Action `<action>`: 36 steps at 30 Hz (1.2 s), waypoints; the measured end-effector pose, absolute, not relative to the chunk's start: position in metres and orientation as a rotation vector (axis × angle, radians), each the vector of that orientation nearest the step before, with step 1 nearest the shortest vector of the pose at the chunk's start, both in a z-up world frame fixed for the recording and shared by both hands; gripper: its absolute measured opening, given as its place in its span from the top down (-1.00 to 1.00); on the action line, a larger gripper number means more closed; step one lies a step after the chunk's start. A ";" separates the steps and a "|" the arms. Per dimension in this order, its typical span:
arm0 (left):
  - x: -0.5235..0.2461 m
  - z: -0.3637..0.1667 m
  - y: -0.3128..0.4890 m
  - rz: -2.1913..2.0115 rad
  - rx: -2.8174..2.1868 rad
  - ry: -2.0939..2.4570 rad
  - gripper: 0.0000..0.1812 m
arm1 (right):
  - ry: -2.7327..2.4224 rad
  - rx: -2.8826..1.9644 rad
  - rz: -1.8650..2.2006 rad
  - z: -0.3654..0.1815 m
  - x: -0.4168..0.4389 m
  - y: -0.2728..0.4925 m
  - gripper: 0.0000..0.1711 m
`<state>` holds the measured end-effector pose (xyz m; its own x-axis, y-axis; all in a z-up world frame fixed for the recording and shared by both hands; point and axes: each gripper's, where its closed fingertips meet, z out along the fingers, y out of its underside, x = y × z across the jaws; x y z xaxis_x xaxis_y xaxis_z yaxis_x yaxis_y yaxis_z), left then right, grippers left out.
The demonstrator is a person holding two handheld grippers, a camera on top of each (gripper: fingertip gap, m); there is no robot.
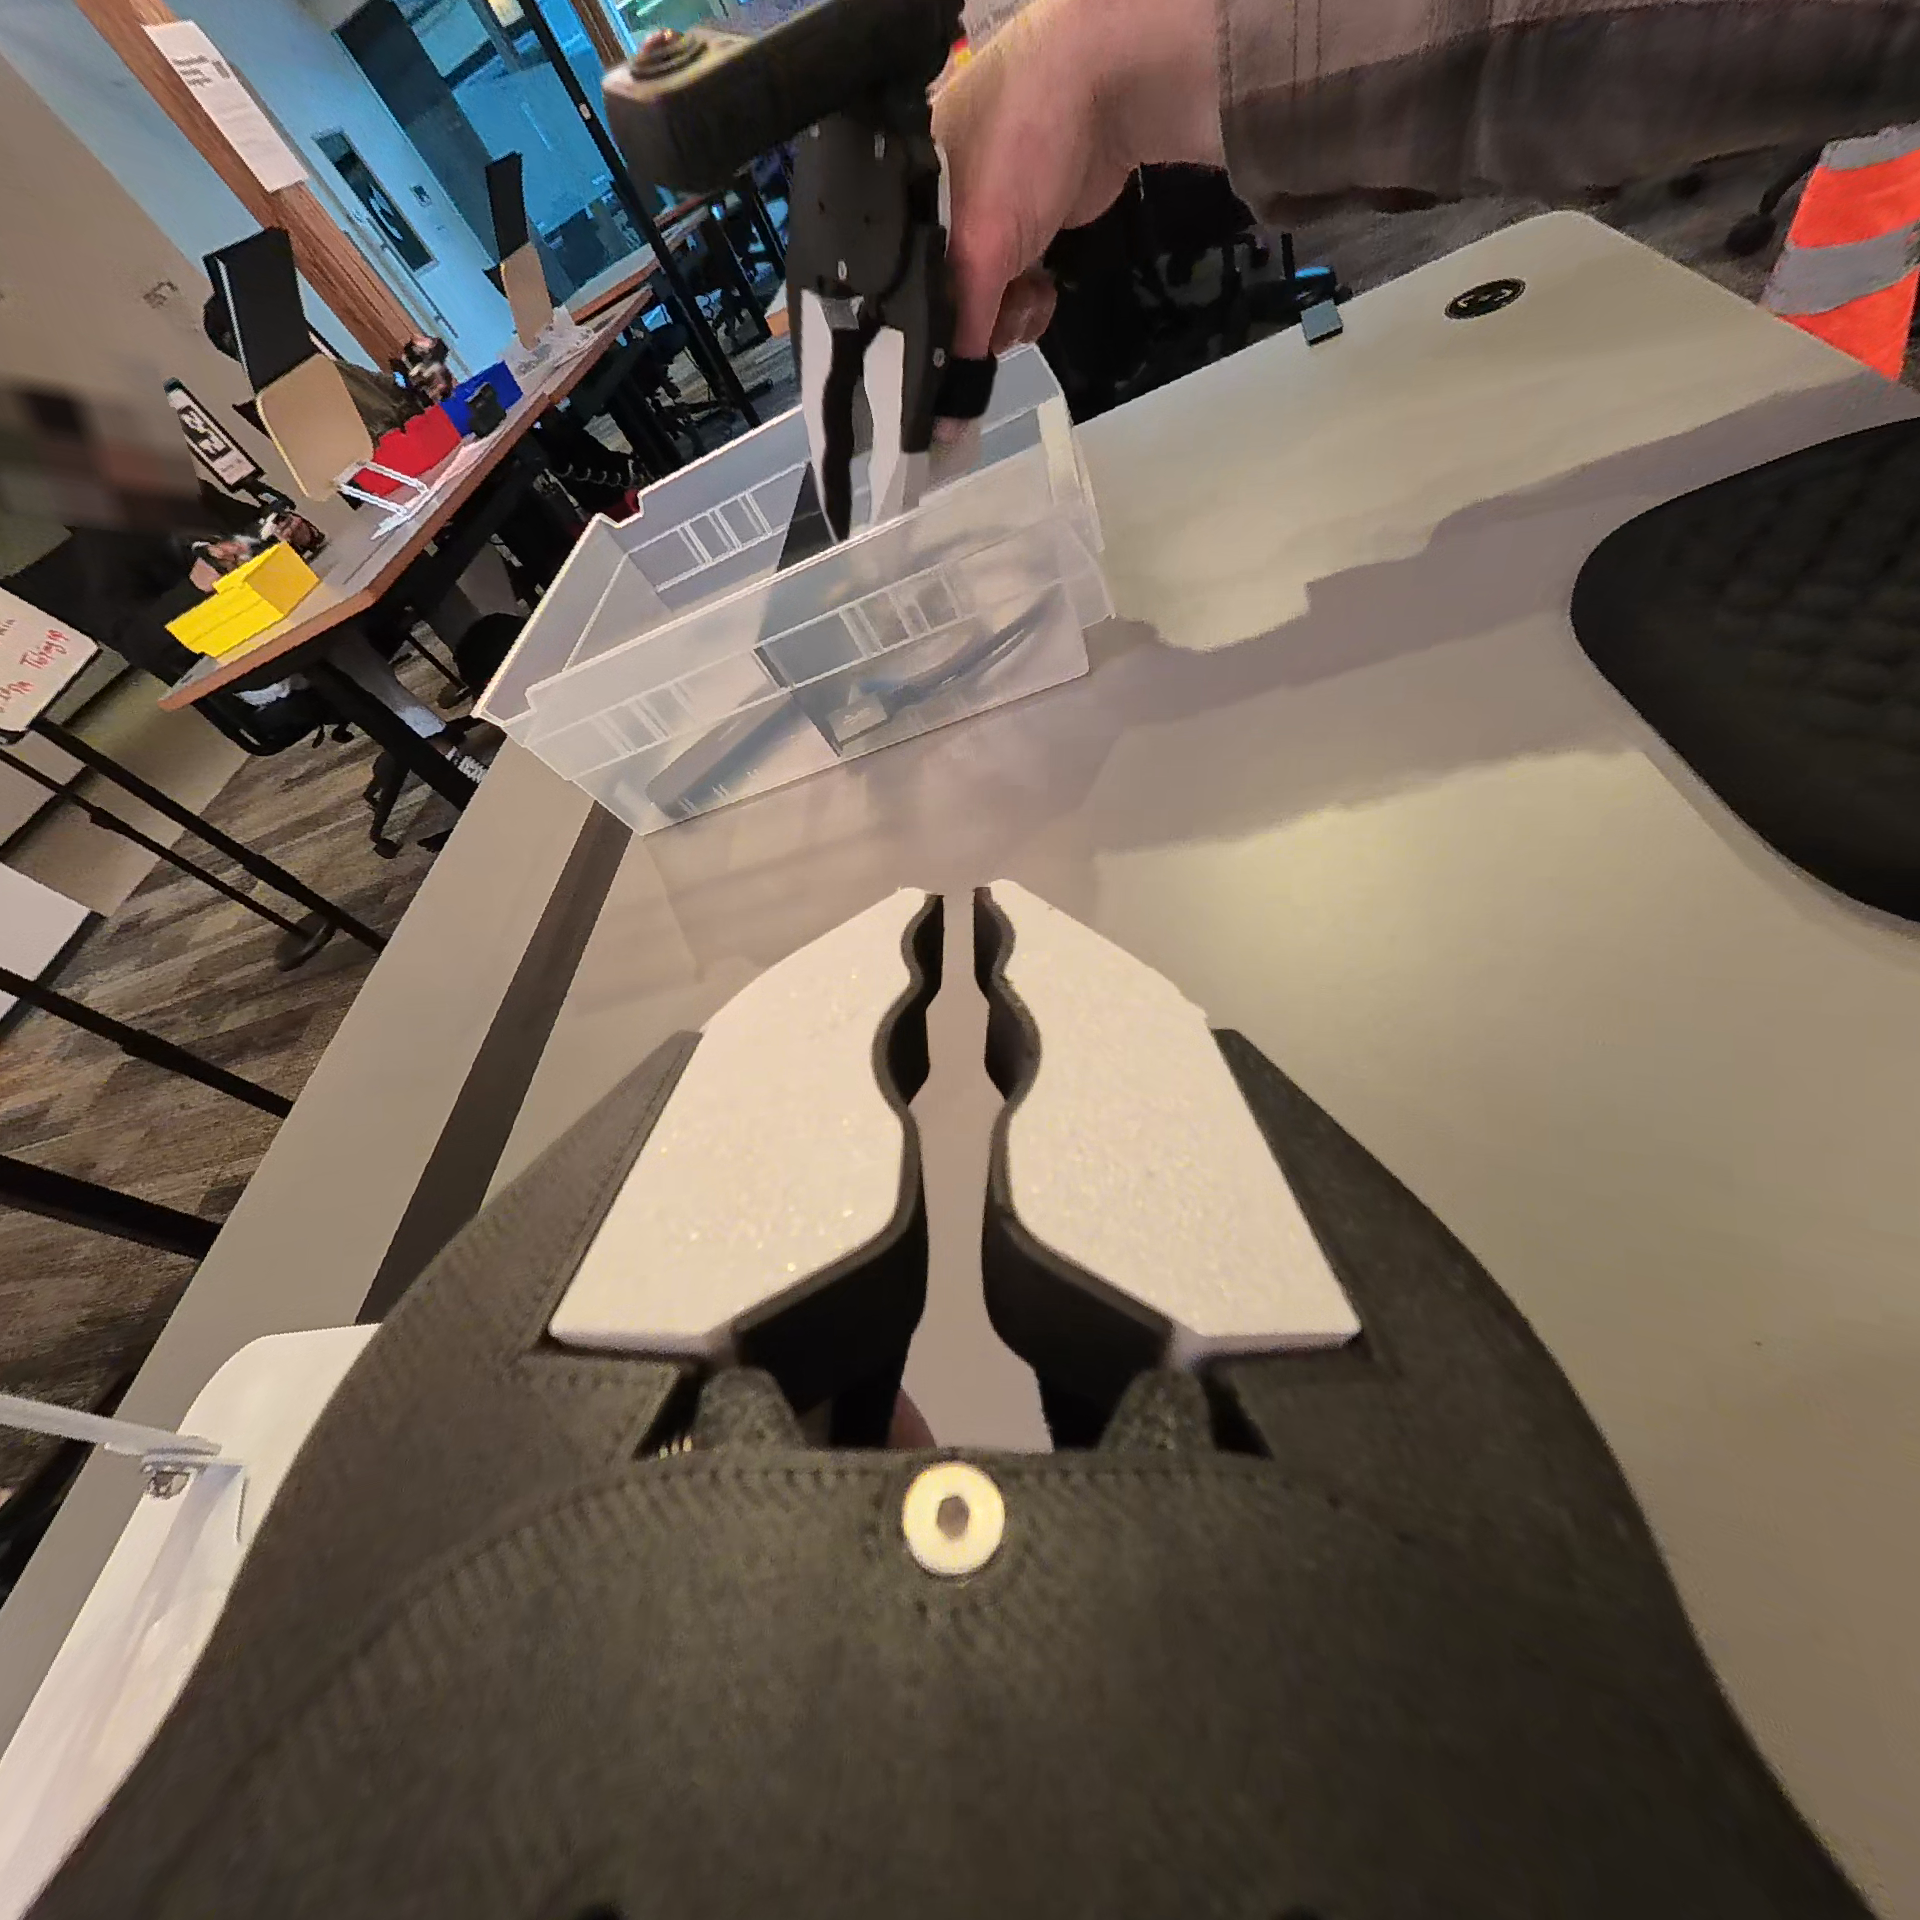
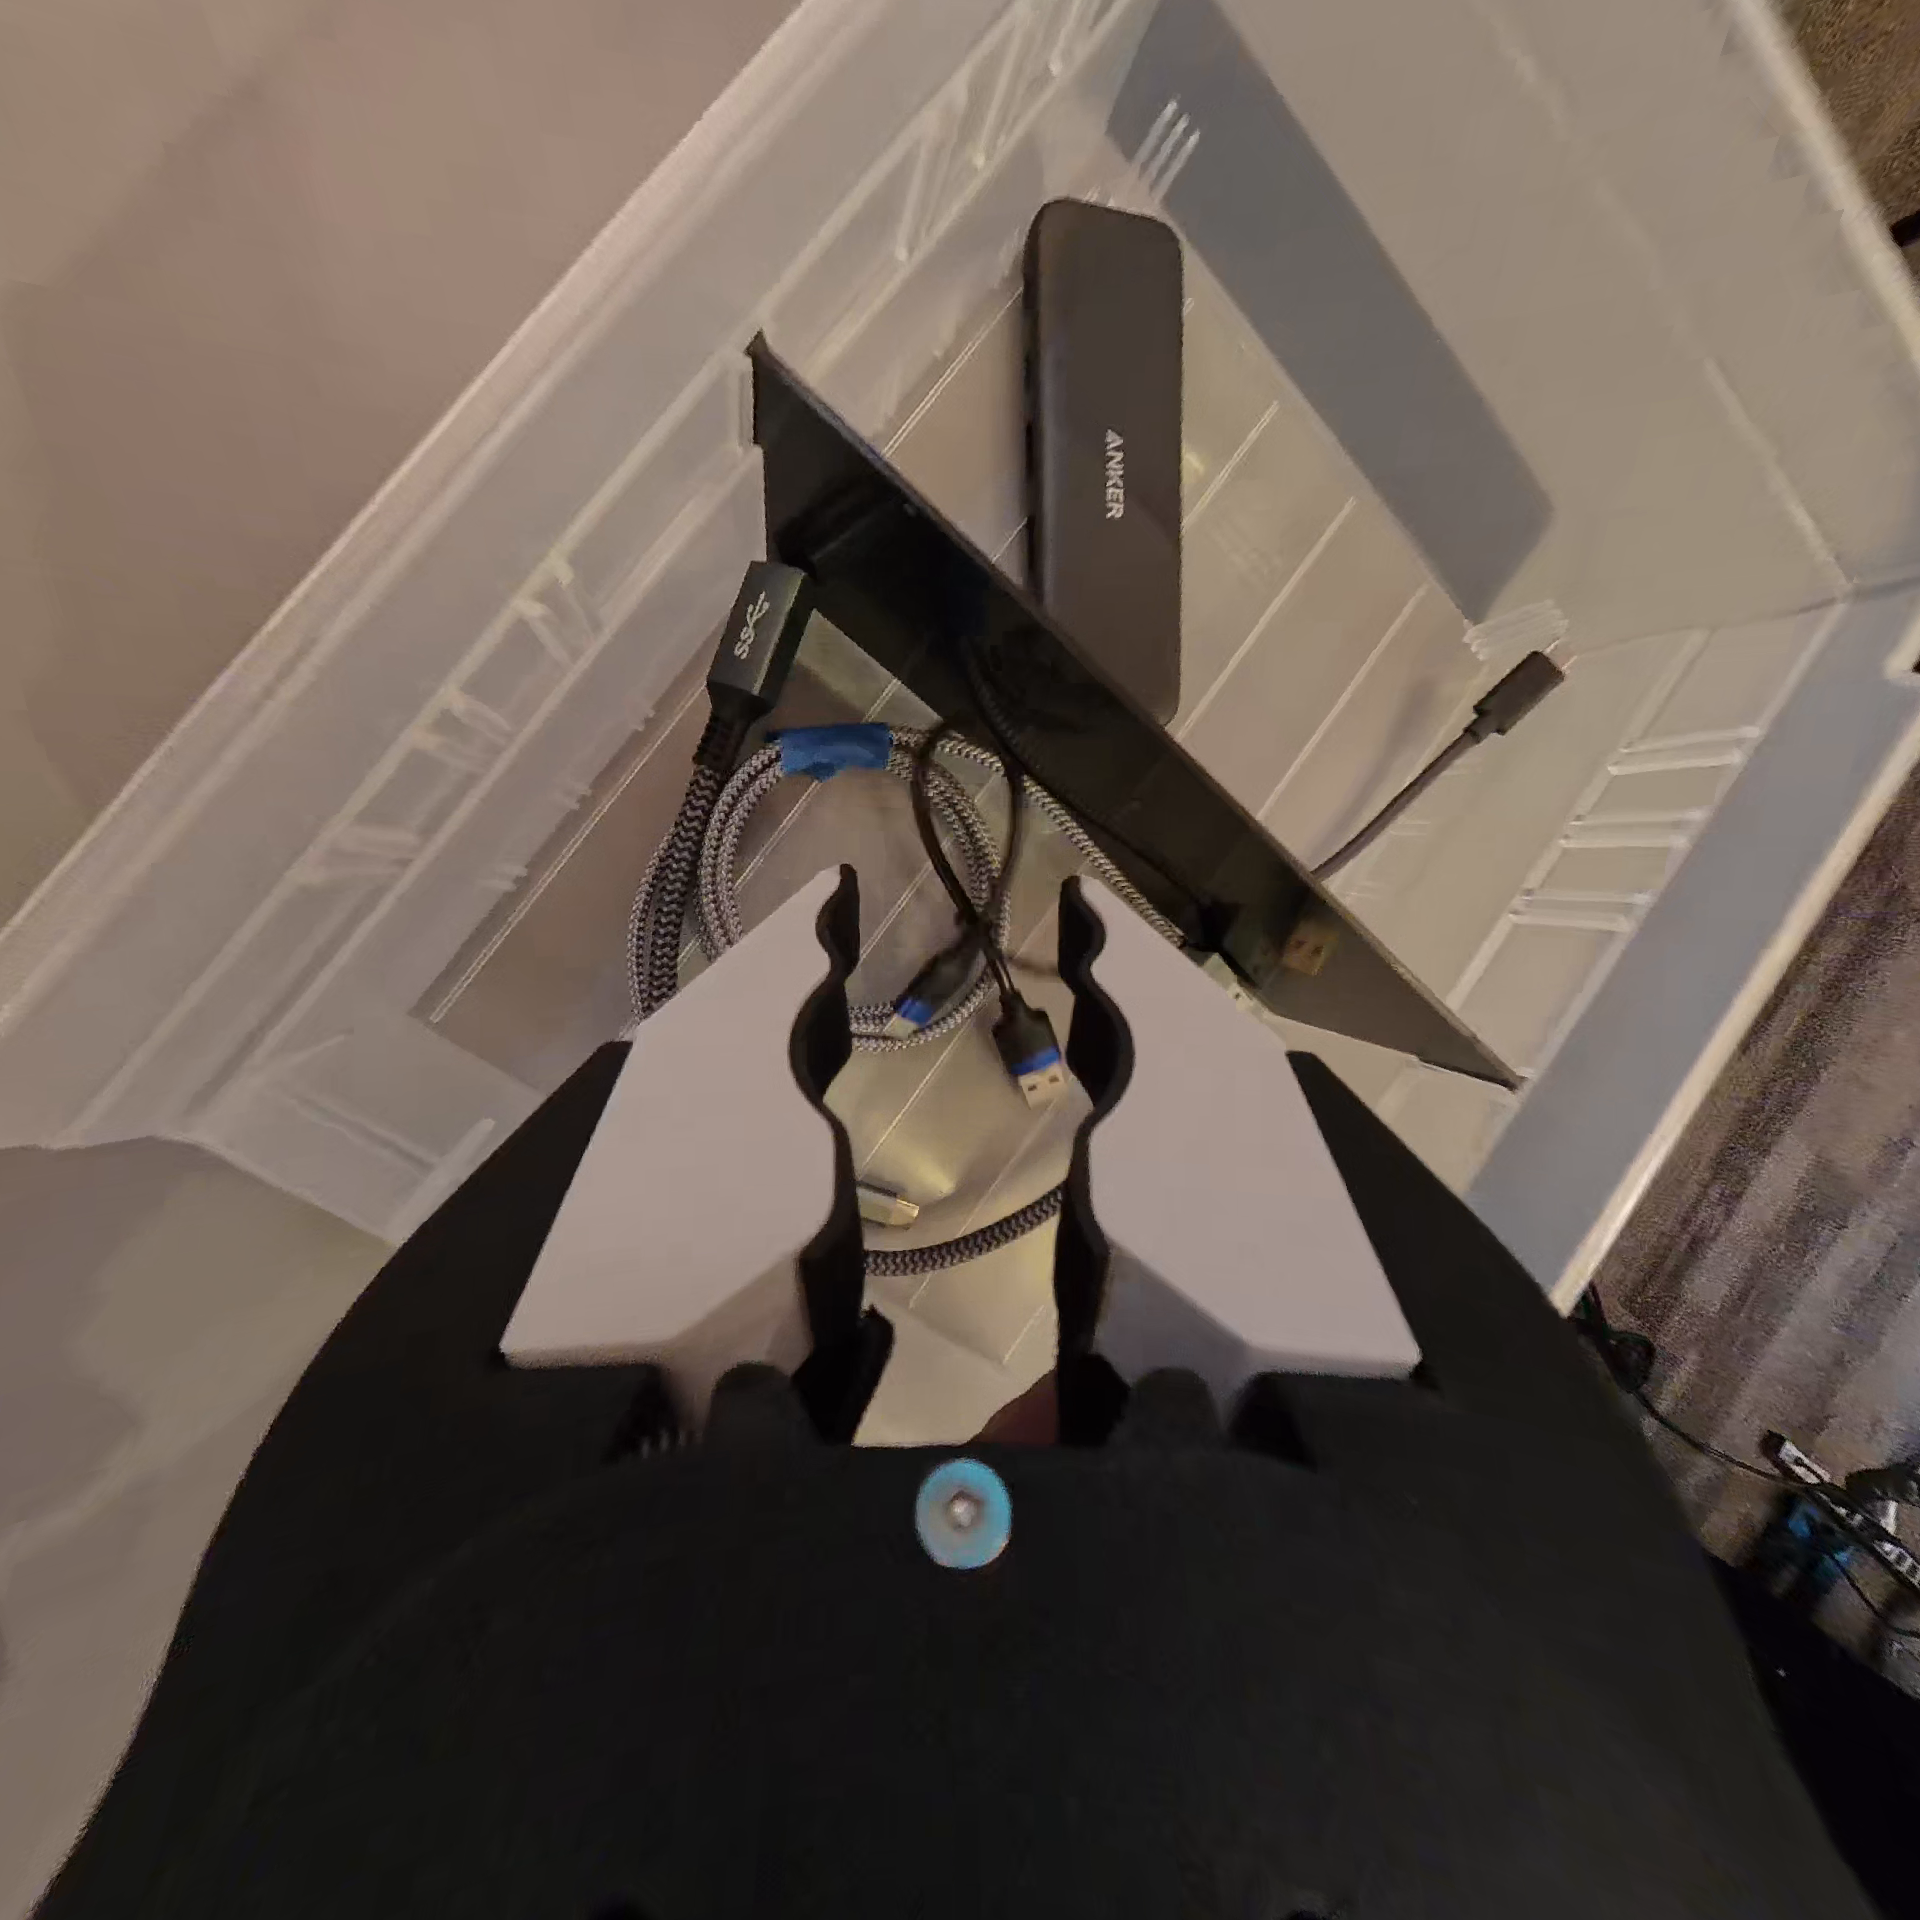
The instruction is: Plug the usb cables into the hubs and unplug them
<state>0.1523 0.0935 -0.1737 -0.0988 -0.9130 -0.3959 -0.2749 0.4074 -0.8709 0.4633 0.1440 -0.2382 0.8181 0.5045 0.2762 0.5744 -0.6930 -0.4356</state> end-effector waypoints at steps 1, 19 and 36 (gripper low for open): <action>0.152 -0.174 0.093 -0.765 -1.069 1.618 0.94 | -0.789 -2.478 -0.185 -0.234 0.464 0.145 0.58; 0.156 -0.141 0.097 -0.708 -1.039 1.481 0.56 | -0.668 -1.693 -0.083 -0.023 0.284 0.157 0.60; 0.087 -0.039 0.143 -0.202 -0.954 1.325 0.52 | -0.647 -1.433 0.011 0.009 0.180 0.176 0.75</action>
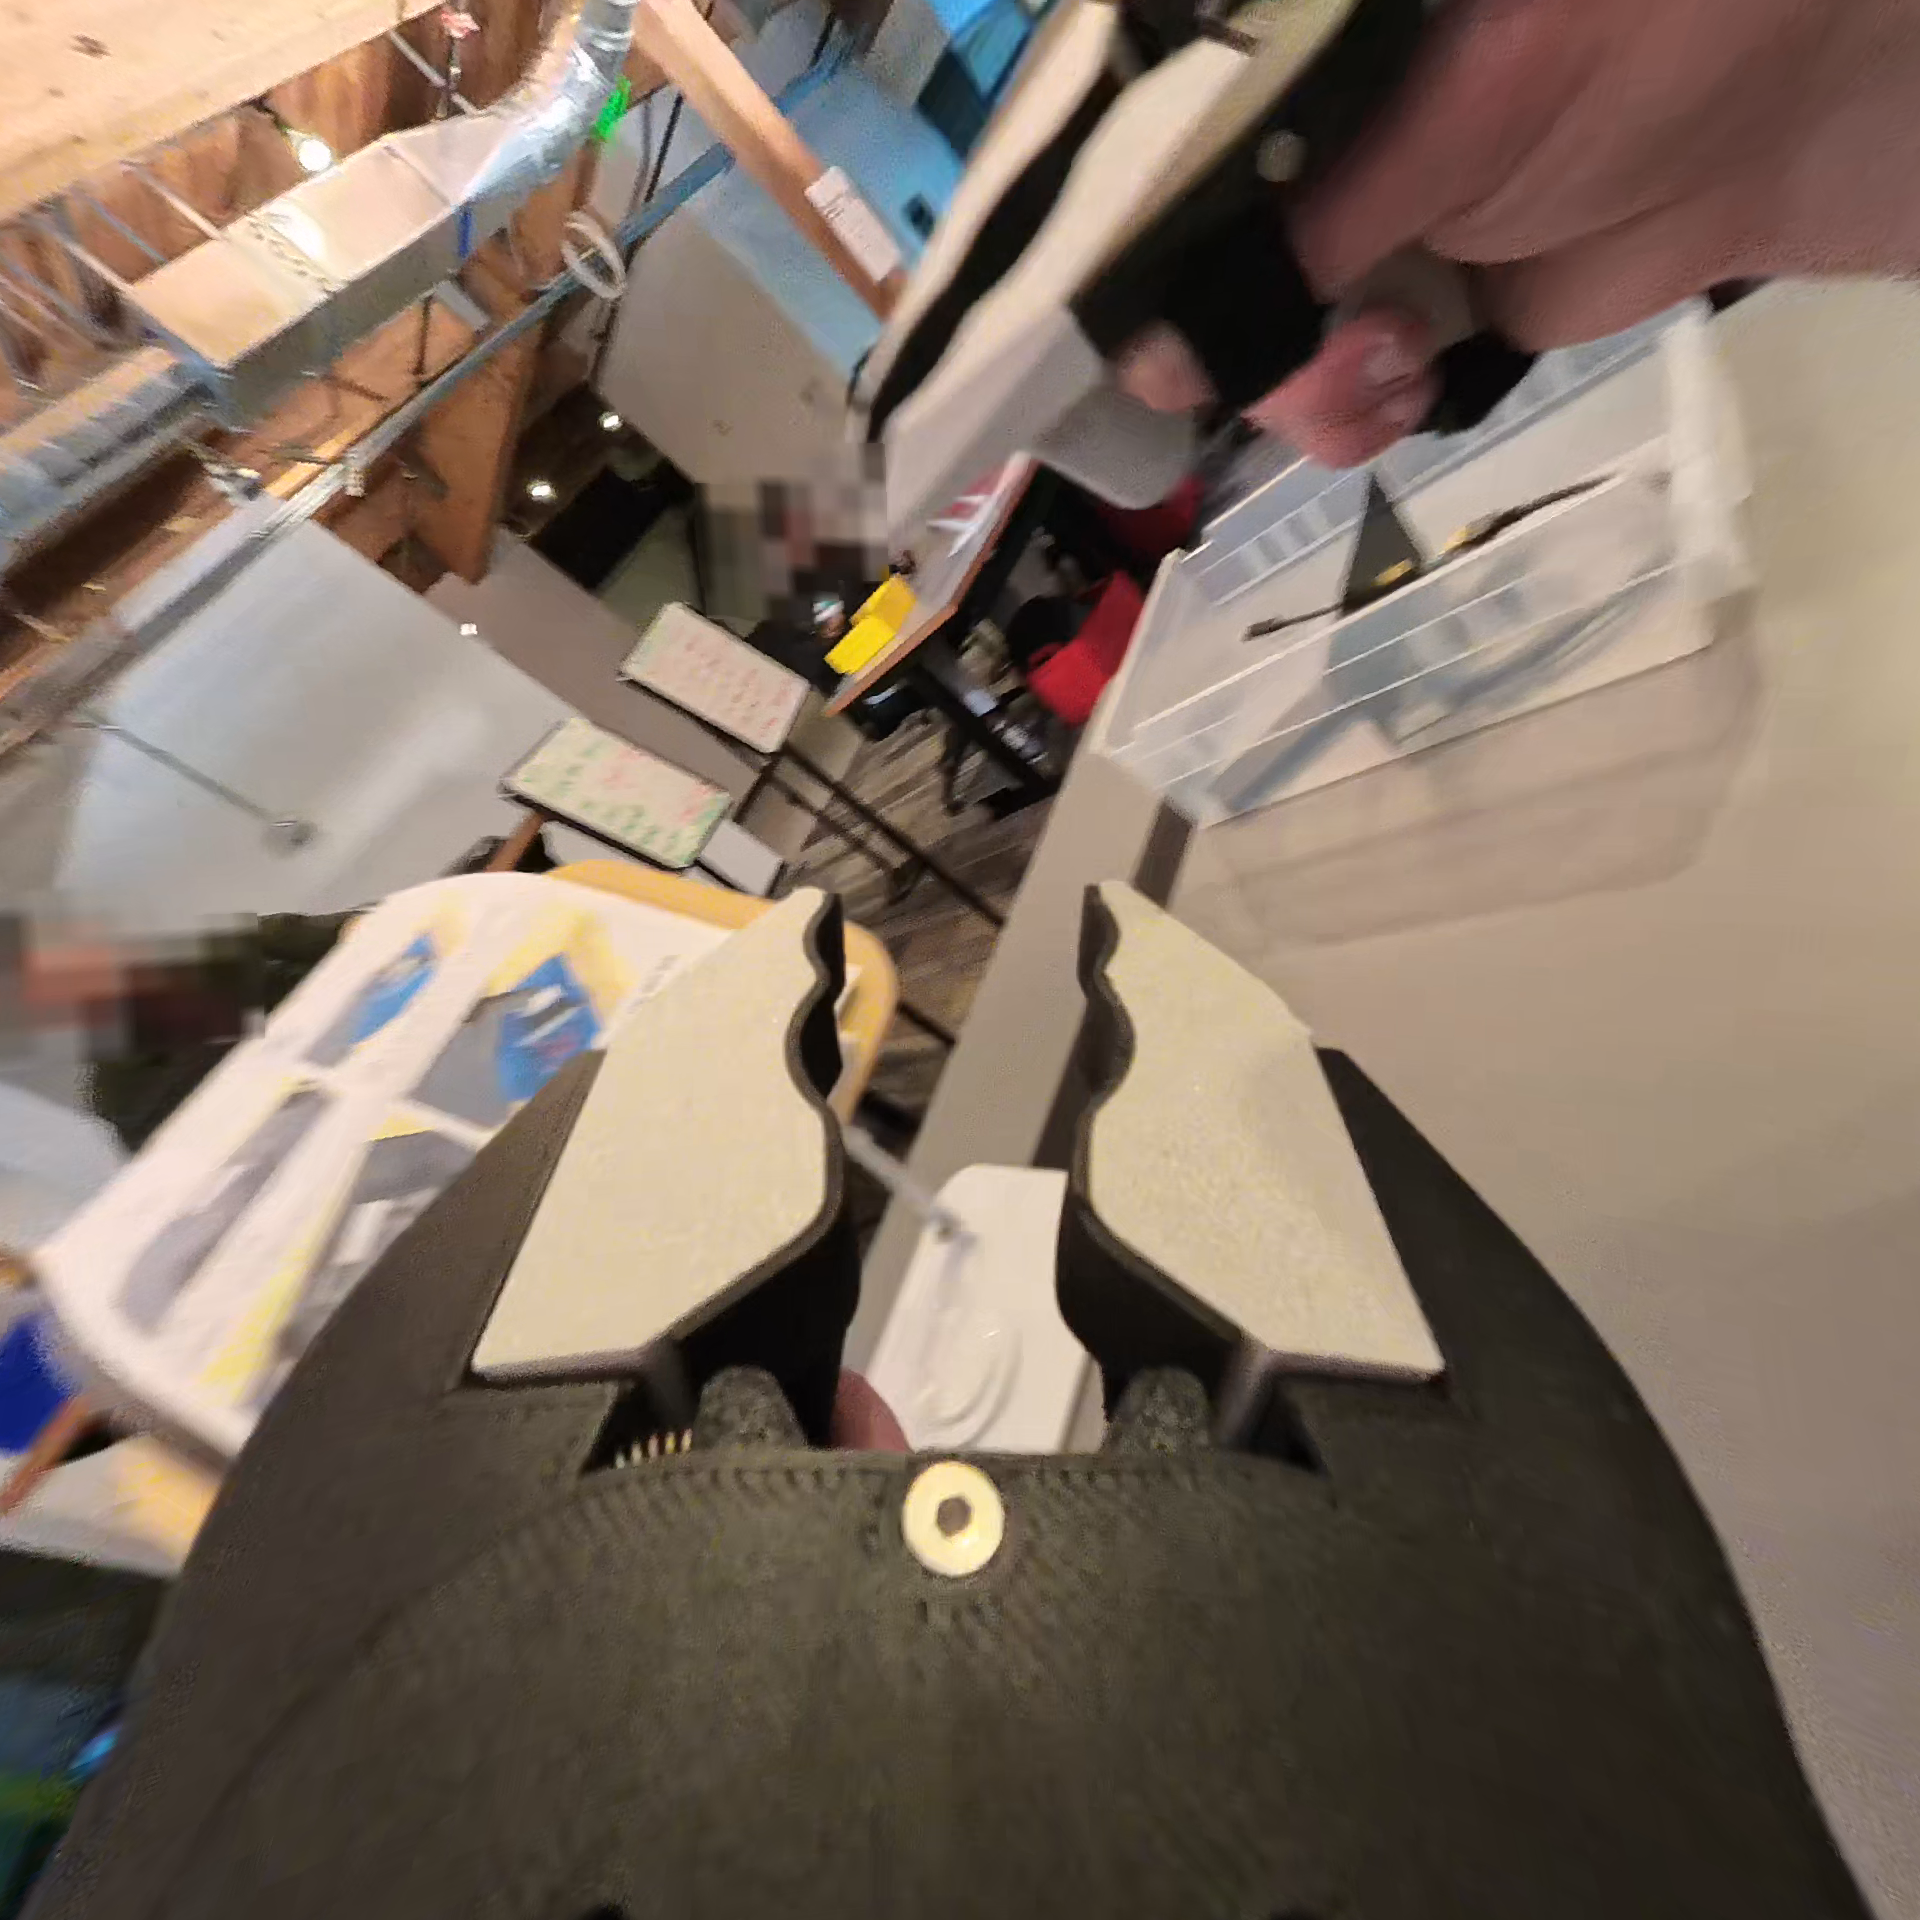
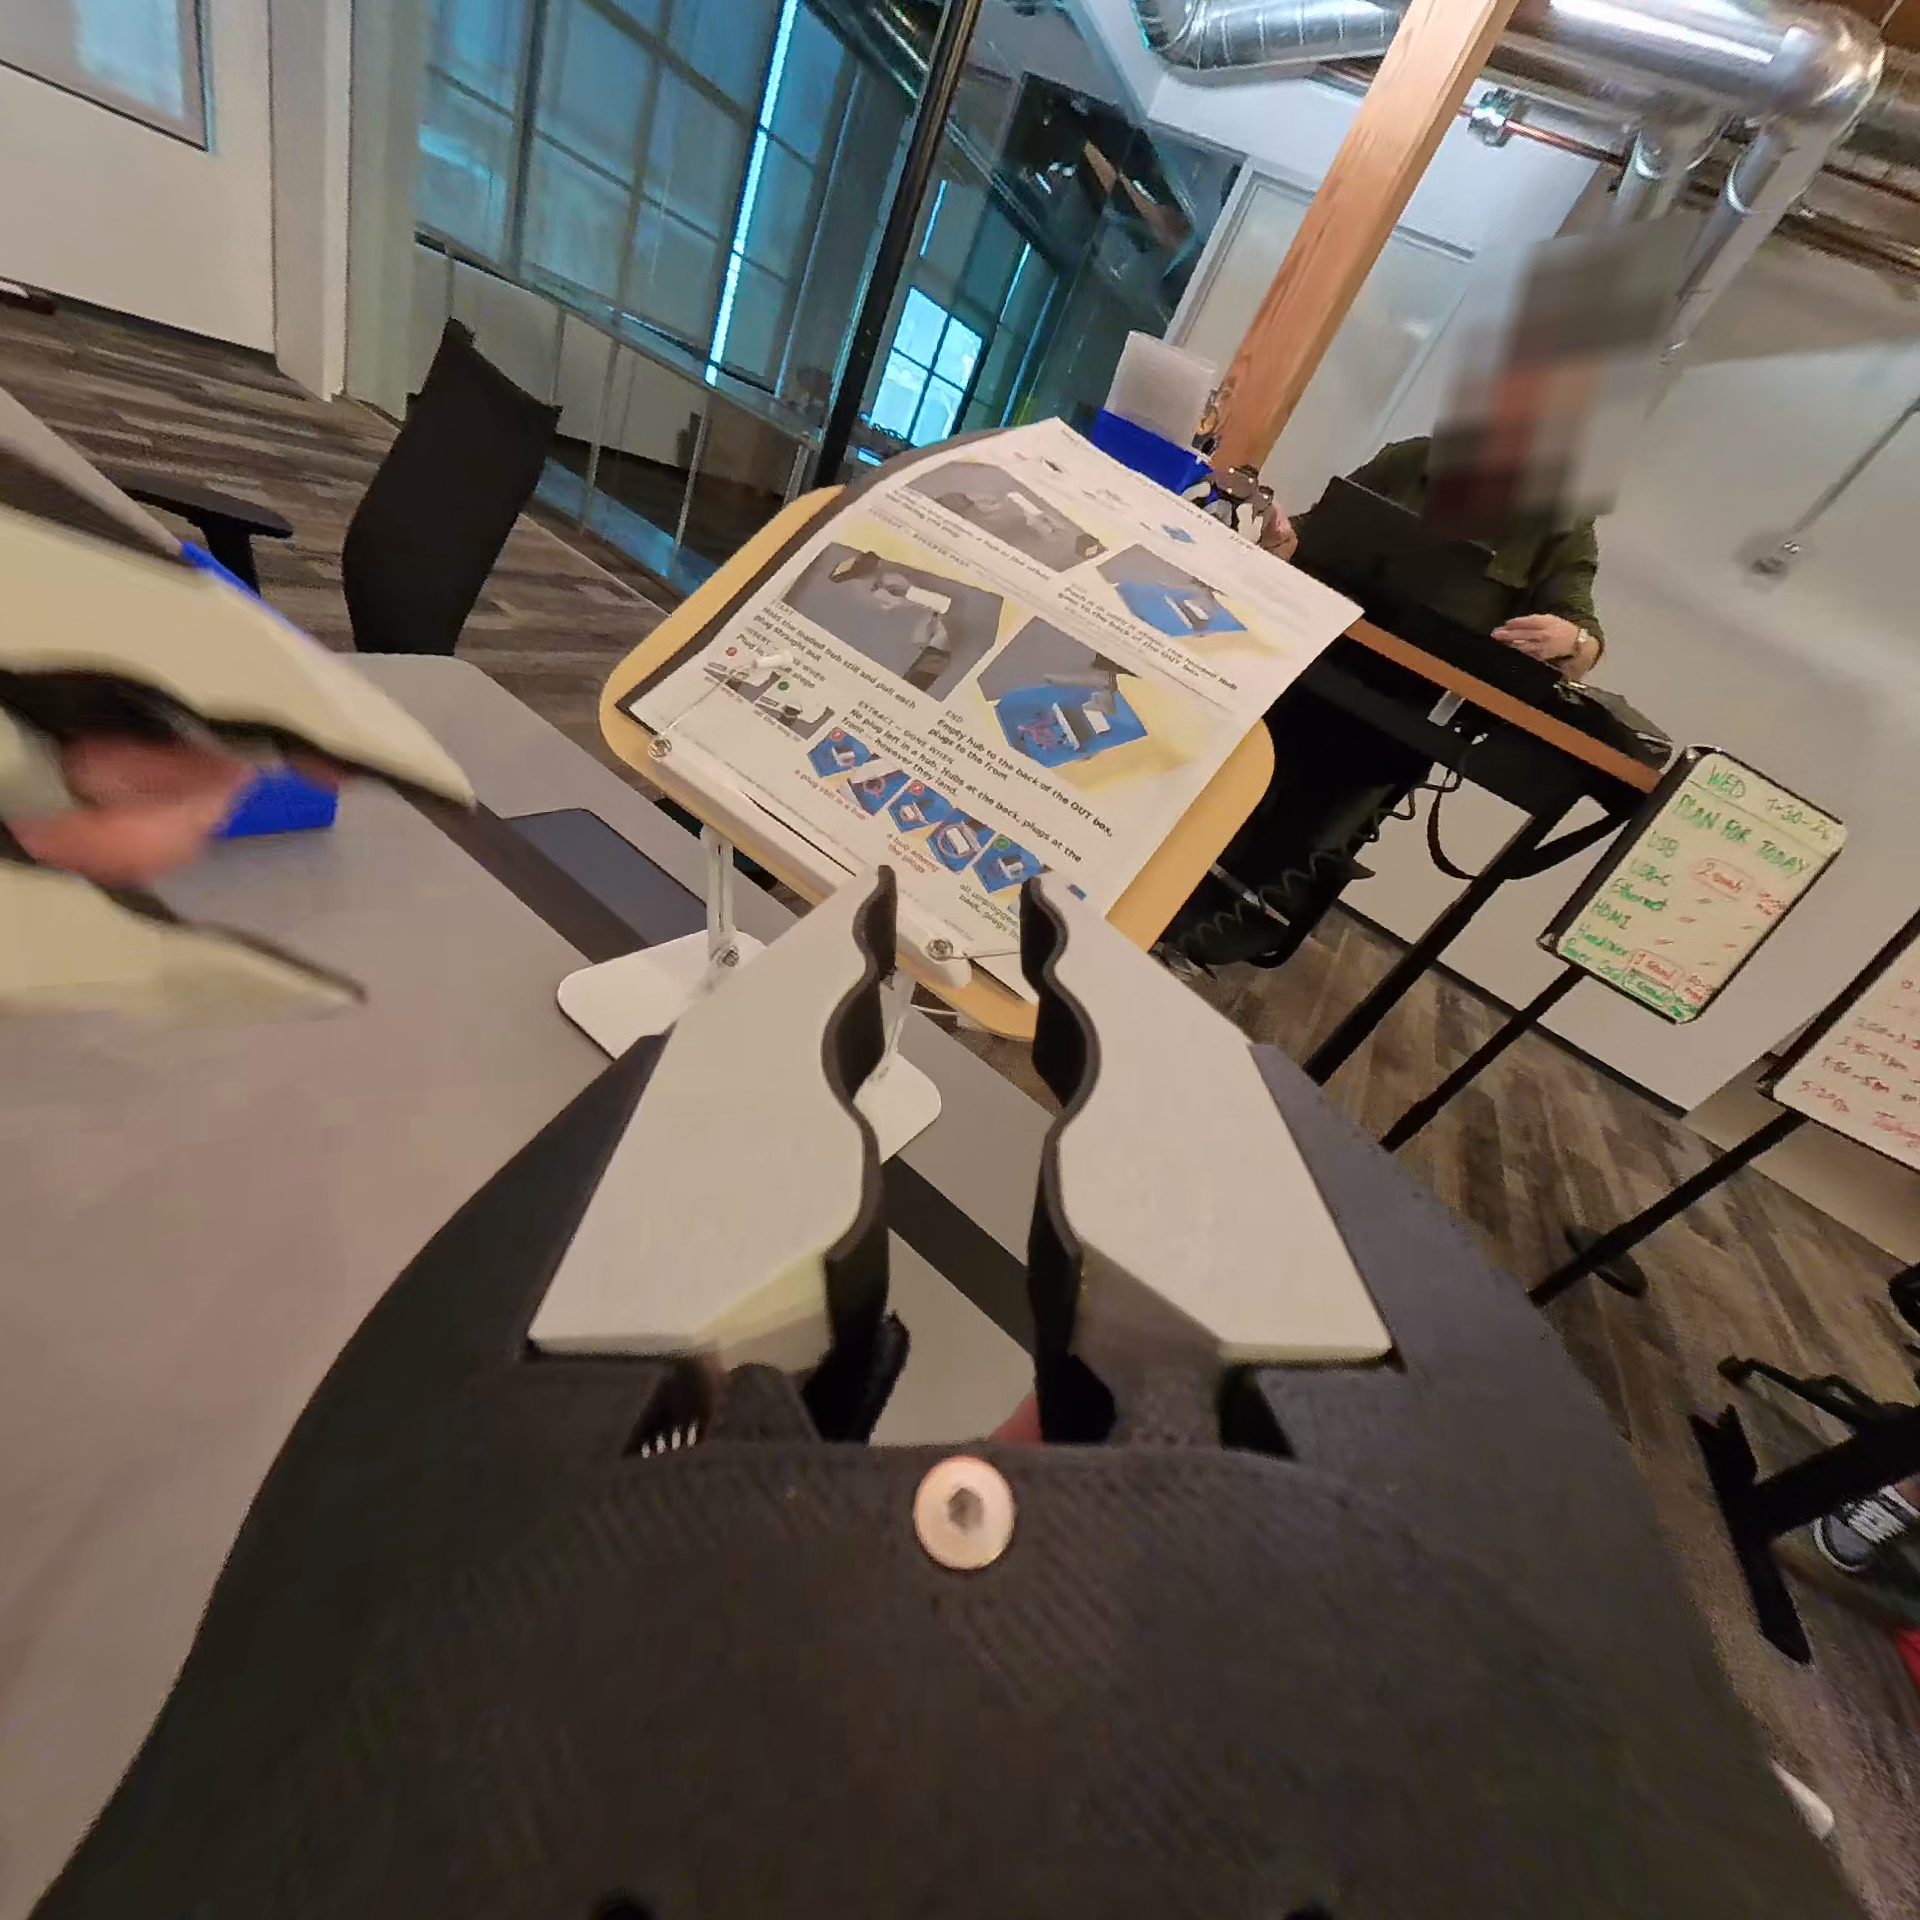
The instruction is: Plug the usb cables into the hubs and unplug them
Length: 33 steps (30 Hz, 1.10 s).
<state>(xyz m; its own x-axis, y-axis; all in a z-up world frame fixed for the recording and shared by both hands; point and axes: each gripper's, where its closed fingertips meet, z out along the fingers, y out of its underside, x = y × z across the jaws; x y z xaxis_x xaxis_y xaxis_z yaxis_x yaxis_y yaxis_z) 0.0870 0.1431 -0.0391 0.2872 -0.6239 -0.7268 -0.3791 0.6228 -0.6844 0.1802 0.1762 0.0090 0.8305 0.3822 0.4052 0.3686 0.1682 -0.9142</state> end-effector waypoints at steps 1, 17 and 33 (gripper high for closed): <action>0.077 -0.028 0.147 -0.156 -0.944 1.321 0.53 | -0.654 -1.439 0.005 0.005 0.180 0.178 0.75; -0.311 -0.094 0.280 0.734 -1.540 1.789 0.69 | -0.769 -1.570 -0.041 -0.064 0.168 0.211 0.78; -0.385 -0.224 0.321 0.460 -1.812 2.108 0.47 | -0.840 -1.681 -0.005 -0.124 0.151 0.230 0.79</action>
